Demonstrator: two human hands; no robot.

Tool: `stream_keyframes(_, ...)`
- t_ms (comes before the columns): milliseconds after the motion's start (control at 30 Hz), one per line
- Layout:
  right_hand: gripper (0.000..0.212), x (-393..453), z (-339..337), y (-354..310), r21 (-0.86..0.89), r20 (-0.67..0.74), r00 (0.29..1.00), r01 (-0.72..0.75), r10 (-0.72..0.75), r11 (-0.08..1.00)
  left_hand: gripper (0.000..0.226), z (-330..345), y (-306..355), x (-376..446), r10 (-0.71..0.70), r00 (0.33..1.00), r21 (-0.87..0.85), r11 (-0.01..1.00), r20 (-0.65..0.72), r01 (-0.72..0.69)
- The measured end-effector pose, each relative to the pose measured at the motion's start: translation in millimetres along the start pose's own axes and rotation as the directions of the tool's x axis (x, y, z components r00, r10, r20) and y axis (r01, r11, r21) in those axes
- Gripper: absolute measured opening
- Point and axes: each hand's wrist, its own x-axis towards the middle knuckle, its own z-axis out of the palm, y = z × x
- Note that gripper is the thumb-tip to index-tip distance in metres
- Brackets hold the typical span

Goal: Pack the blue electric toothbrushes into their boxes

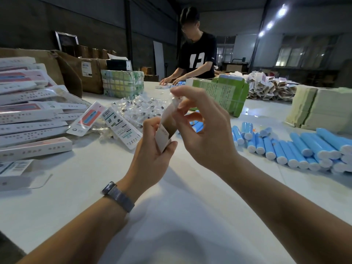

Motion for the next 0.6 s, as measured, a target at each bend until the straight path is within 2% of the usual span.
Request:
stream_keyframes(167, 0.013, -8.2, 3.7, 9.6, -0.195, -0.002, 0.995, 0.100, -0.103, 0.976, 0.061, -0.5, 6.7, 1.5, -0.004, 1.000, -0.053, 0.999, 0.020, 0.005)
stream_keyframes(233, 0.008, -11.4, 5.5, 12.8, -0.249, 0.010, 0.994, 0.111, -0.112, 0.962, 0.062, -0.9, 7.7, 1.1, 0.017, 1.000, -0.063, 0.998, 0.015, -0.016)
stream_keyframes(333, 0.021, -14.1, 3.8, 15.8, -0.290, 0.020, 0.999, 0.046, -0.042, 0.956, 0.057, -1.8, 9.0, 0.2, 0.003, 1.000, -0.092, 0.996, -0.011, -0.004)
stream_keyframes(500, 0.029, -11.2, 0.4, 10.4, -0.283, 0.143, 0.987, -0.026, 0.069, 0.959, 0.055, -2.6, 10.0, 0.8, -0.048, 0.997, -0.121, 0.992, -0.052, 0.042)
stream_keyframes(600, 0.032, -7.1, 0.2, 3.6, -0.217, 0.221, 0.958, -0.134, 0.183, 0.967, 0.050, -2.7, 13.3, 0.9, -0.071, 0.997, -0.262, 0.963, -0.035, 0.060)
